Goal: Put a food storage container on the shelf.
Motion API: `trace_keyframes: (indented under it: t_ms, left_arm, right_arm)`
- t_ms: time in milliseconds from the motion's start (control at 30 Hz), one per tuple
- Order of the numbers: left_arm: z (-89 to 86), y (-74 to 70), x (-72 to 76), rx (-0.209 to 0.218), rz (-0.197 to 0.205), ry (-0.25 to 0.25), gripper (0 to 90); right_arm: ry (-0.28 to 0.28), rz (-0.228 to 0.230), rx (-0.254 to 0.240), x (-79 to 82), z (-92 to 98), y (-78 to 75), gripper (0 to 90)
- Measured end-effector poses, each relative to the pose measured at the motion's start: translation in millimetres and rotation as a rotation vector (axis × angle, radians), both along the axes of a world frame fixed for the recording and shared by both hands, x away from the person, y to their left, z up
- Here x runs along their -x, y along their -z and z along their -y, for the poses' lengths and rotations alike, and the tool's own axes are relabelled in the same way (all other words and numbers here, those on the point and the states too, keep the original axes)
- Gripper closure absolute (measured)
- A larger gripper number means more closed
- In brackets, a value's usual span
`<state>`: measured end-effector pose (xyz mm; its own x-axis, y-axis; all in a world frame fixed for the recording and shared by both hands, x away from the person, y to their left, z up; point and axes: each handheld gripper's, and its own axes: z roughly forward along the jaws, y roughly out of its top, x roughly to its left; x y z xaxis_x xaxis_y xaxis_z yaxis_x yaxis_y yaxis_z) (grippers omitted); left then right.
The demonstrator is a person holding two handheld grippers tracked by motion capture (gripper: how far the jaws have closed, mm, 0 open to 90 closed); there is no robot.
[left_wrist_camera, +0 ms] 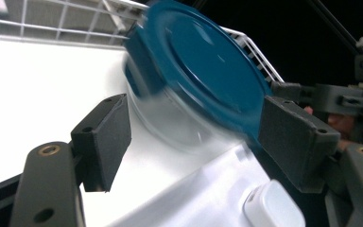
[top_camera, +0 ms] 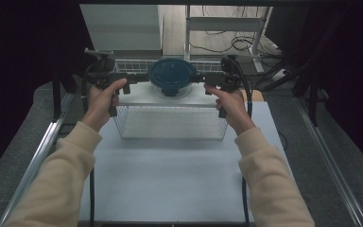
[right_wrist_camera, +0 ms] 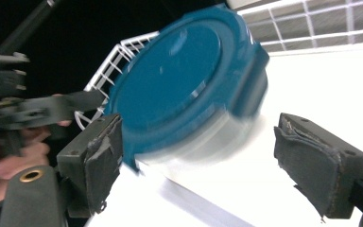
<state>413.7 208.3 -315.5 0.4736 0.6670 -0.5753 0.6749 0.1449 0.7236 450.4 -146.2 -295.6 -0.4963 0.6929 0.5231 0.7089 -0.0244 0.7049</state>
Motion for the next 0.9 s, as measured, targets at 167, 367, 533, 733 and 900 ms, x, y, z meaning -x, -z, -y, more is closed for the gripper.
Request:
trace_keyframes:
  t_ms: [167,367,533,733,900]
  left_arm:
    - [-5.6,9.8,56.0,-0.111,0.066,0.025,25.6]
    - [-8.1,28.3,108.7,-0.113,0.127,0.034,25.9]
    - [-1.4,52.7,134.1,-0.174,0.143,0.052,26.1]
    - [8.4,96.2,156.6,-0.237,0.115,0.079,26.3]
    - [3.9,121.6,168.4,-0.252,0.071,0.046,26.8]
  right_arm:
    - [-0.059,0.056,0.097,49.7,17.6,7.9,17.1]
    - [-0.120,0.129,0.154,96.7,29.7,19.5,17.1]
    - [-0.145,0.162,0.198,121.4,36.5,38.6,18.1]
    - [-0.173,0.191,0.231,146.9,48.9,73.7,19.7]
    - [-0.170,0.150,0.176,171.4,66.5,107.4,21.1]
